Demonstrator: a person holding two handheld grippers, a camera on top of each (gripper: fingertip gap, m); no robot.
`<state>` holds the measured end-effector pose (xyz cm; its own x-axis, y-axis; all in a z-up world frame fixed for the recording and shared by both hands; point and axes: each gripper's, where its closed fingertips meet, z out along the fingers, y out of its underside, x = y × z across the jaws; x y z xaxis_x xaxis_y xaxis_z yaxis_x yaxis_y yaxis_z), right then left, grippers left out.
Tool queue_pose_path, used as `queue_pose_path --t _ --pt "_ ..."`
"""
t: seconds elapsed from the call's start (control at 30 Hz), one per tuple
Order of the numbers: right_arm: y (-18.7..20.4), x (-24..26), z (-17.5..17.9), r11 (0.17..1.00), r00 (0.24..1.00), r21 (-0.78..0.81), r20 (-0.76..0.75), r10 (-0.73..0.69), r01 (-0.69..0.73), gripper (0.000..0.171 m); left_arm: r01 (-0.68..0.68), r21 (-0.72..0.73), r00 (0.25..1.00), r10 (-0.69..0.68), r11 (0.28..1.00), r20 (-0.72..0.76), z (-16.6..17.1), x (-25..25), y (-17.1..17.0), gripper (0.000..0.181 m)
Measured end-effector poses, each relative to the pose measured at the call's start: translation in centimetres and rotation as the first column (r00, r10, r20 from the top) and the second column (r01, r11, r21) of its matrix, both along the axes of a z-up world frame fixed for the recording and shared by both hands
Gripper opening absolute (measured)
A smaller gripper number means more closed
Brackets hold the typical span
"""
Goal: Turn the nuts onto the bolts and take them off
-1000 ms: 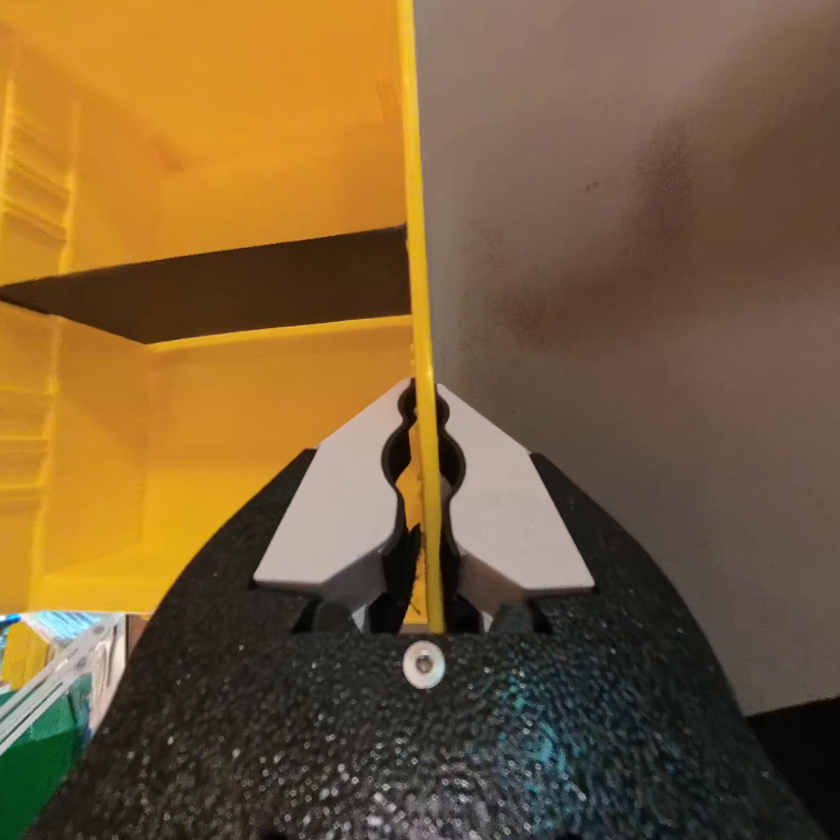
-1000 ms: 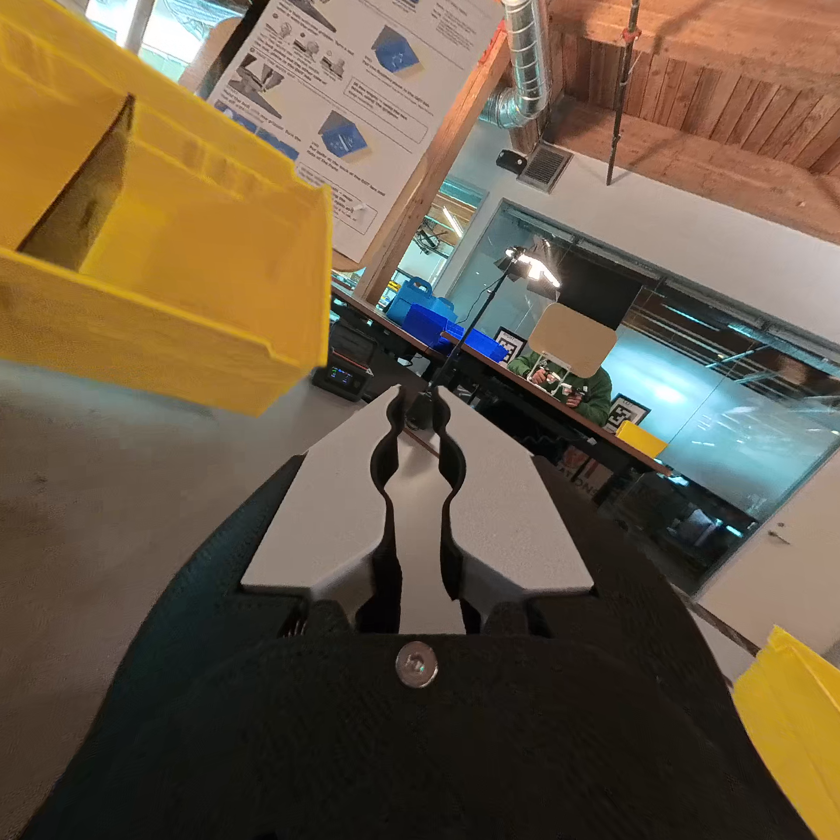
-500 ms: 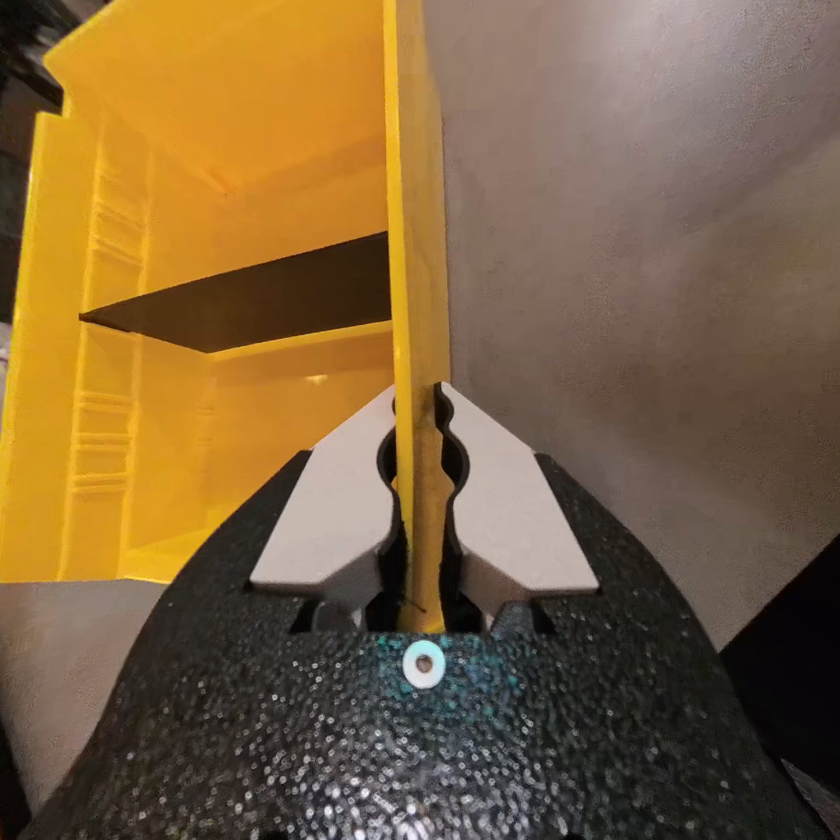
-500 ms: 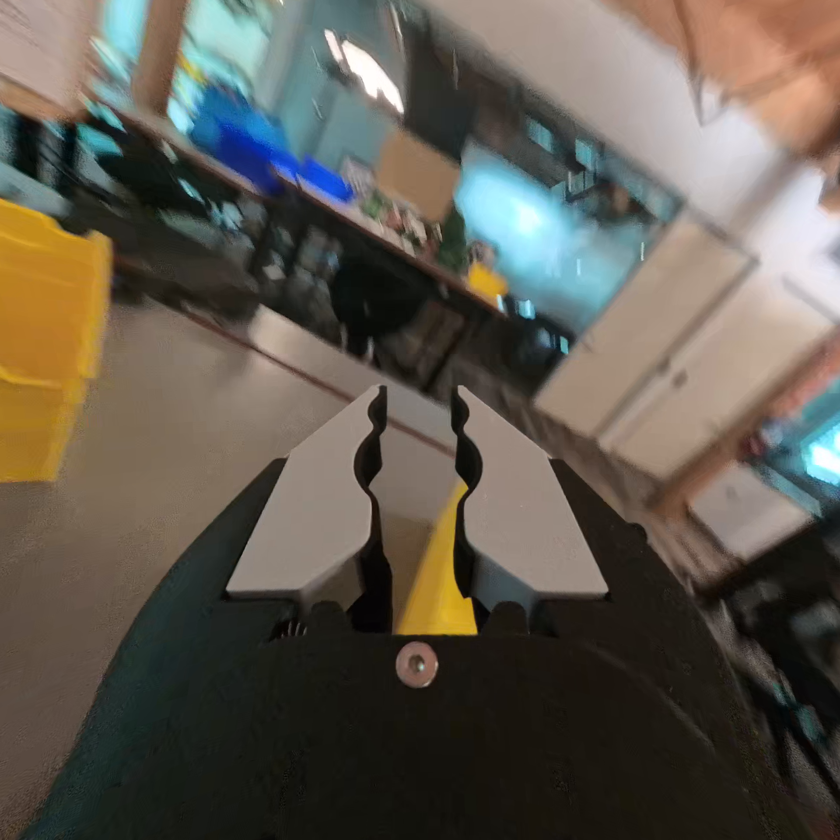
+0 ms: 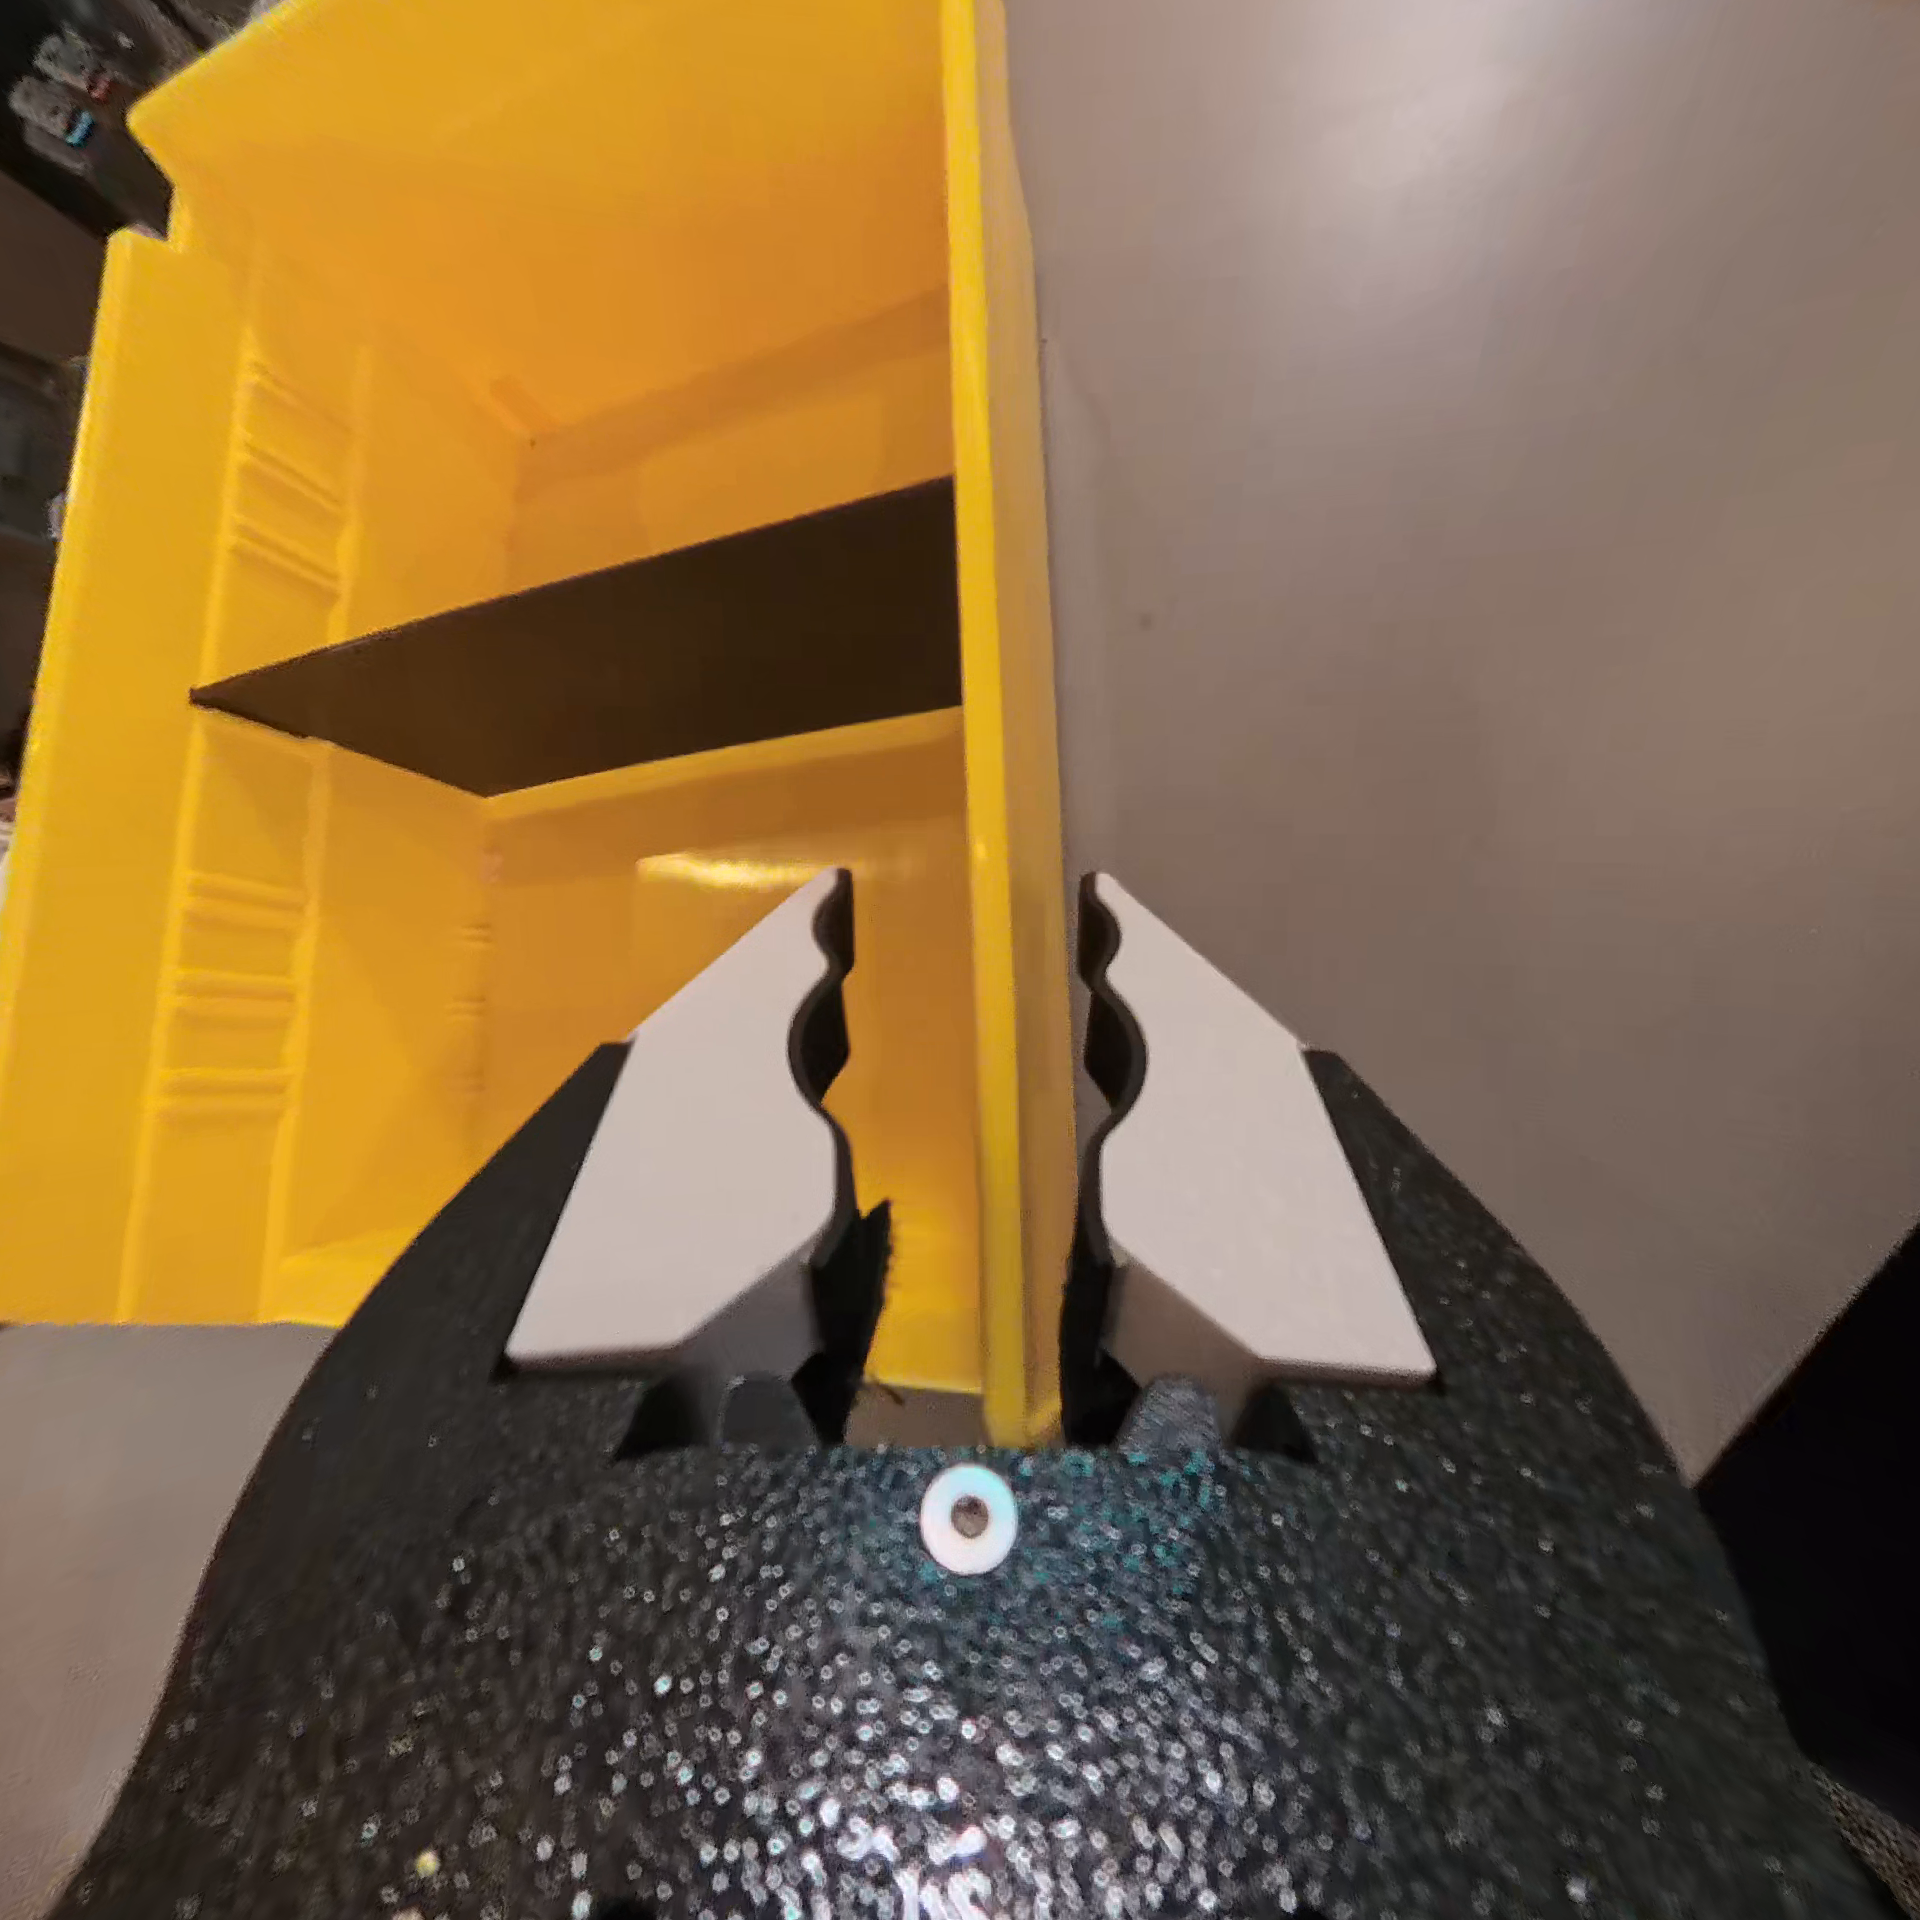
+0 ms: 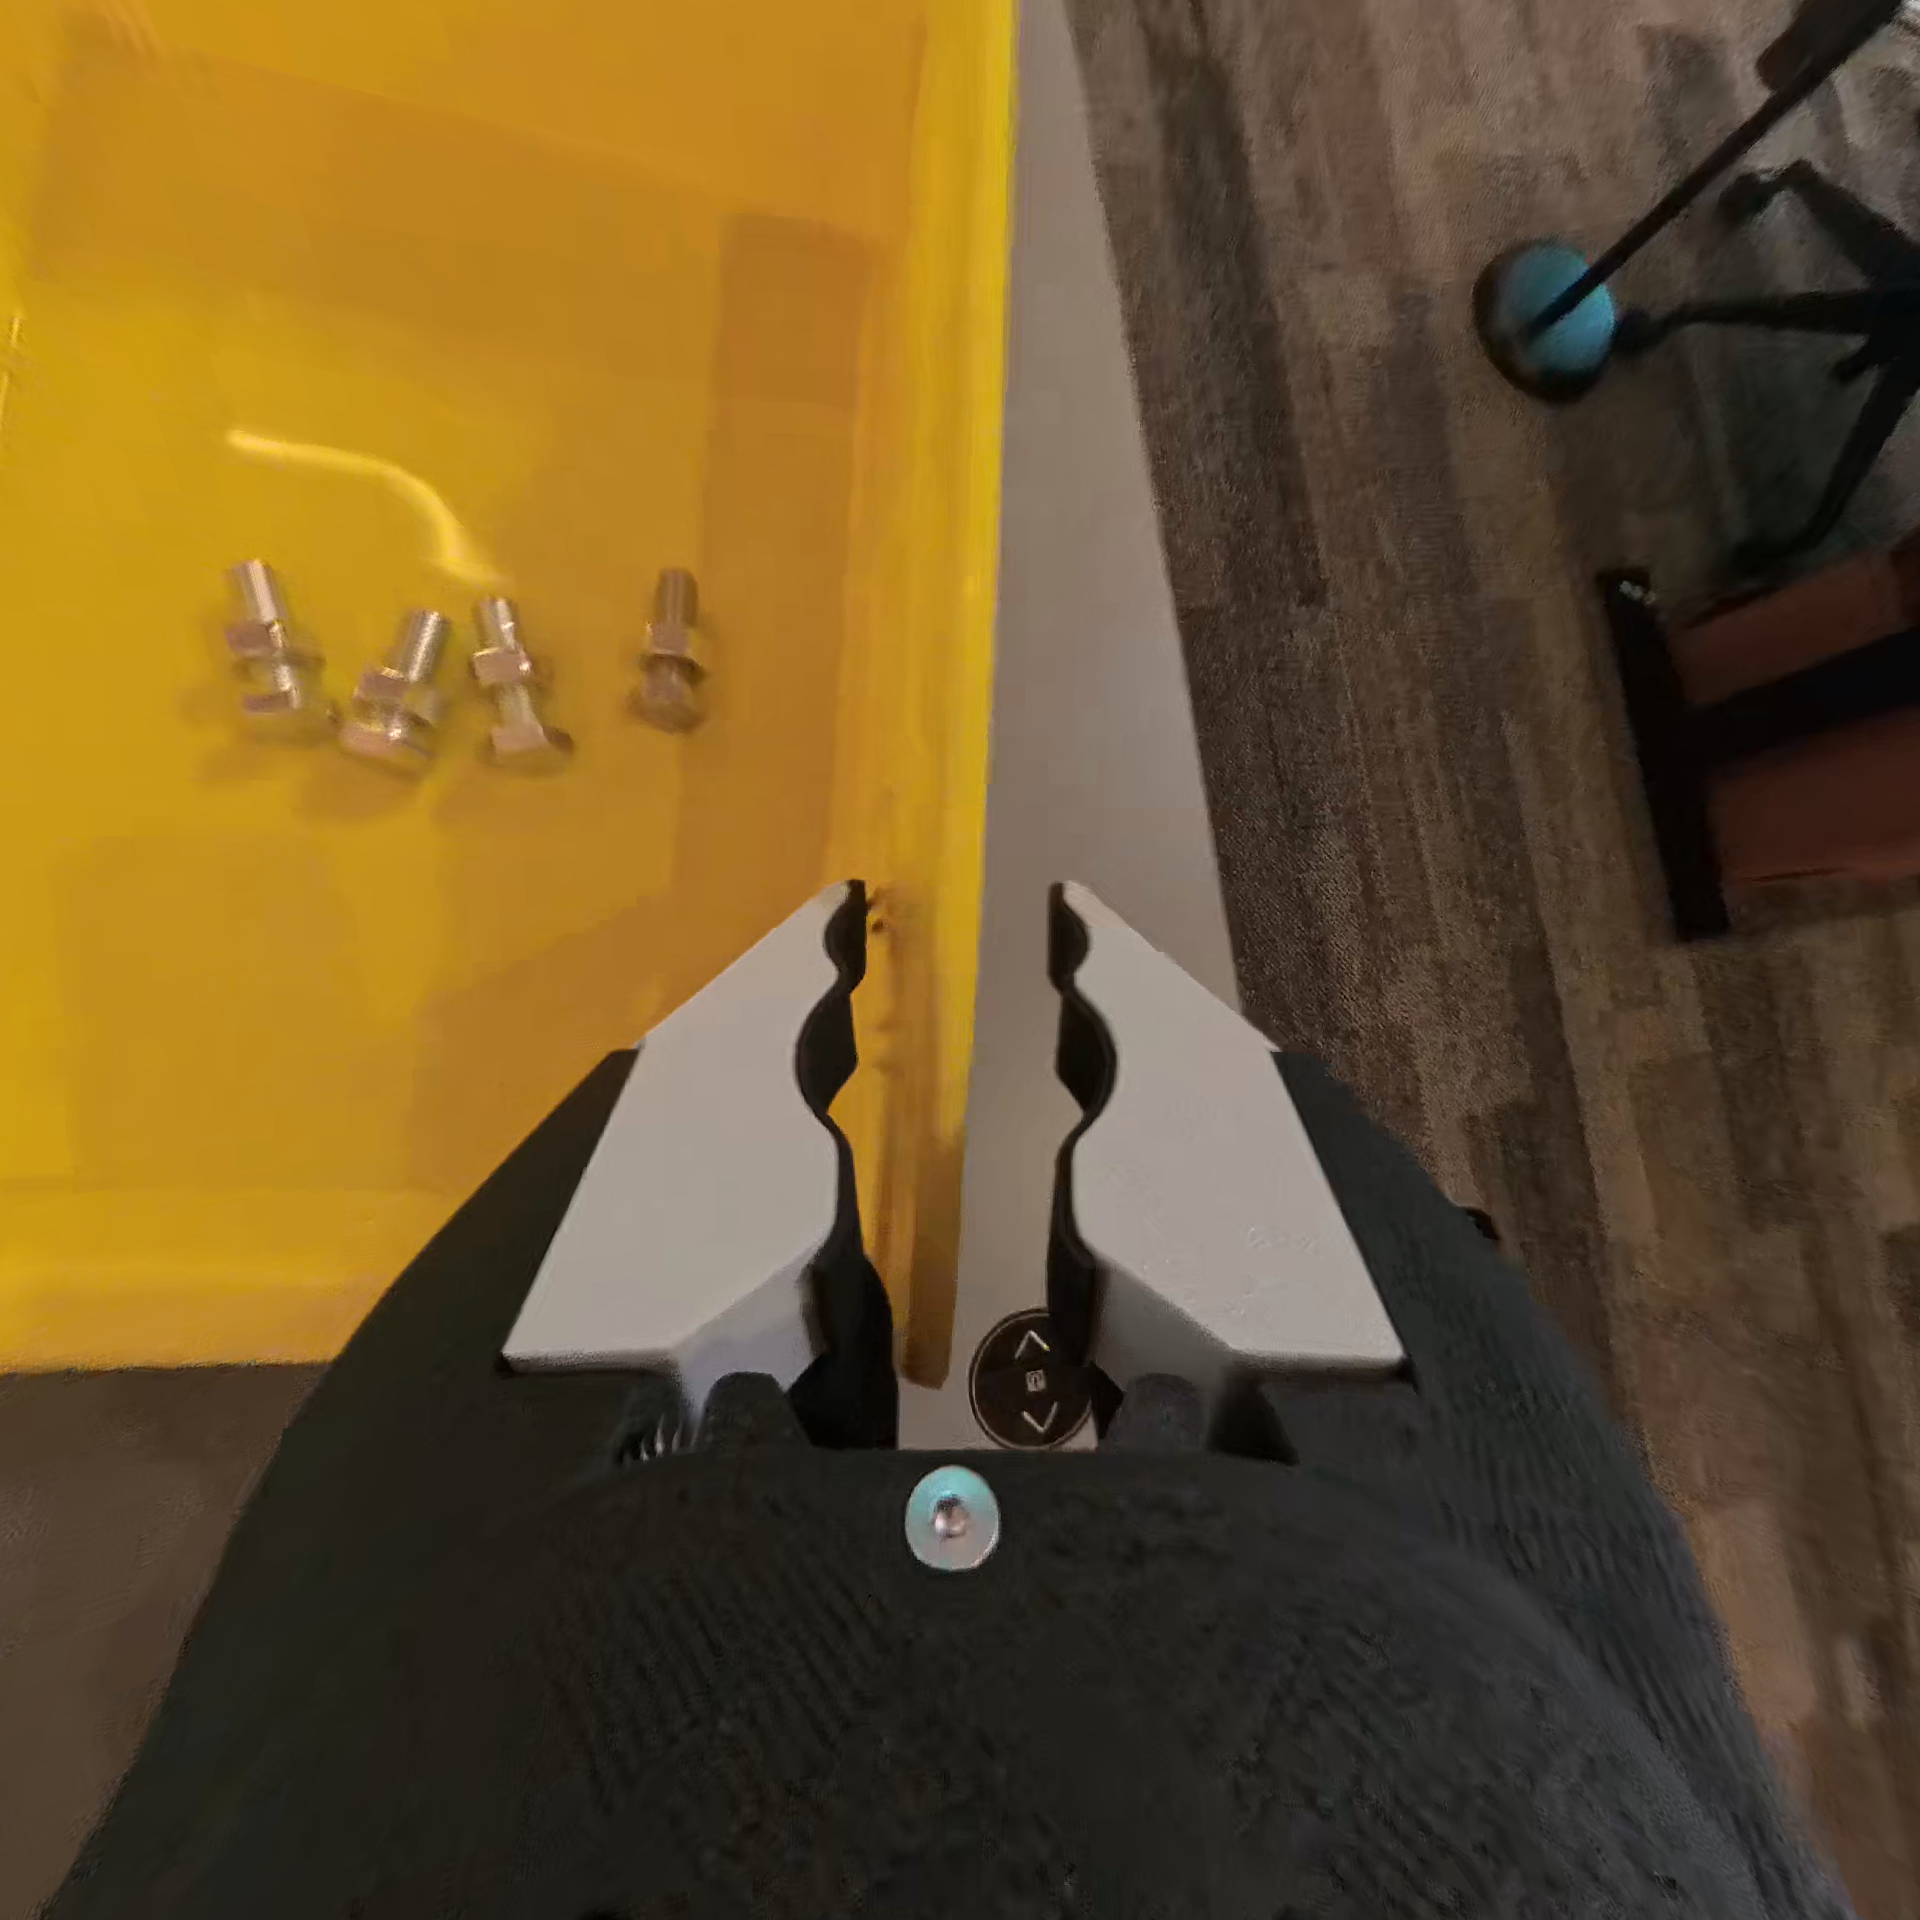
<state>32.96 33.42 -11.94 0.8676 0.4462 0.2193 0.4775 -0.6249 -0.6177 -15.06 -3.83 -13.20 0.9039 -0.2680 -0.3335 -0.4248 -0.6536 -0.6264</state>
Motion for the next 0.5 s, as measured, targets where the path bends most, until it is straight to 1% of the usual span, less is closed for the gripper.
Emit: queue_pose_path --t 0.03,0.07,0.1,0.17,0.23,0.3,0.4,0.5 --pt "-0.1 -0.5 -0.3 0.999 0.999 -0.017 0.0 0.04 -0.04 0.024 -0.01 0.006 1.0 0.01 1.0 -0.015 -0.1 -0.4 -0.1 0.041" --pt "-0.1 -0.9 -0.5 0.997 0.997 -0.026 0.007 0.08 -0.079 0.017 -0.014 0.013 0.999 0.015 1.0 -0.031 -0.3 -0.8 -0.3 0.041" --pt "-0.1 -1.1 -0.6 0.994 0.994 -0.024 0.024 0.111 -0.11 0.018 -0.004 0.017 0.999 0.004 1.0 -0.034 -0.3 -0.8 -0.5 0.04" --pt "-0.2 -1.3 -0.5 0.984 0.984 -0.026 0.012 0.176 -0.176 0.015 0.036 0.03 0.999 -0.035 0.999 -0.027 -0.4 -0.5 -0.8 0.032" --pt "-0.7 -2.0 -0.3 0.967 0.966 -0.042 -0.062 0.25 -0.253 0.017 0.116 0.041 0.993 -0.115 0.992 -0.02 -0.5 0.1 -1.2 0.024" --pt "-1.4 -2.4 -0.4 0.943 0.94 -0.055 -0.12 0.321 -0.329 0.025 0.186 0.042 0.983 -0.186 0.982 -0.002 -0.8 0.6 -1.6 0.016" --pt "-2.1 -2.5 -0.4 0.911 0.903 -0.047 -0.159 0.398 -0.41 0.031 0.254 0.088 0.964 -0.259 0.963 0.053 -0.6 0.8 -1.6 0.015" --pt "-3.1 -2.6 -0.3 0.879 0.871 -0.041 -0.167 0.463 -0.475 0.031 0.289 0.132 0.95 -0.301 0.948 0.078 -0.3 0.1 -1.3 0.016"
